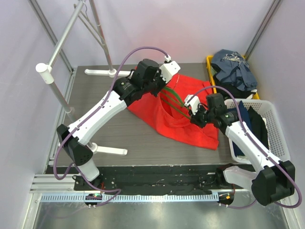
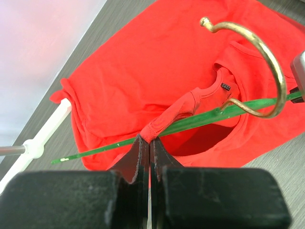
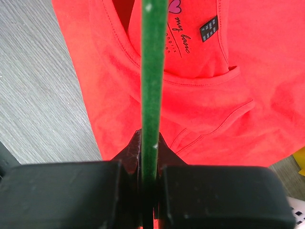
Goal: Place the tank top on the hanger
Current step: Hang the tank top on the hanger.
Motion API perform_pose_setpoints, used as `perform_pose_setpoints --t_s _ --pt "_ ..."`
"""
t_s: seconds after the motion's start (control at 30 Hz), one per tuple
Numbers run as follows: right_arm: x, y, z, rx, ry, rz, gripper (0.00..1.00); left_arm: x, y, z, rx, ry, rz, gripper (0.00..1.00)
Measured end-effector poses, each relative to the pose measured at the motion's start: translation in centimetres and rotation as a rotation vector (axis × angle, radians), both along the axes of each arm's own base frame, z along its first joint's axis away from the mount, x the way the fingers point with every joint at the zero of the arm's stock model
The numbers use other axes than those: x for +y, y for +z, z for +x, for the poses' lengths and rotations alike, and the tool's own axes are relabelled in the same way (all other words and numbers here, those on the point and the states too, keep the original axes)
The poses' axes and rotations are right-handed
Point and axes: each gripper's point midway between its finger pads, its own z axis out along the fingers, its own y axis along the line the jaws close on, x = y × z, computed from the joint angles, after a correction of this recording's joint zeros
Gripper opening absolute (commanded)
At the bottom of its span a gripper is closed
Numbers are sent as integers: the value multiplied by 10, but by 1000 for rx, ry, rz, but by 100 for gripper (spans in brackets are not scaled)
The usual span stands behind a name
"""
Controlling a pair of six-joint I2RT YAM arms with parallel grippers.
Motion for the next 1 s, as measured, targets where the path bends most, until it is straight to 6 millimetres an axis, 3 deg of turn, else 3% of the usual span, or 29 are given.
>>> perform_pose_setpoints --t_s 0.37,0.63,0.87,1.0 --pt "-2 -4 1 -6 -7 -8 1 3 5 -1 7 21 -14 0" --pt "-5 -11 1 10 -20 -27 1 2 31 -3 -21 18 -60 0" --pt "-10 -9 9 -20 -50 -45 1 2 29 -7 -1 11 -68 0" --pt "-12 0 8 -53 -59 -42 1 4 24 -9 8 12 -55 12"
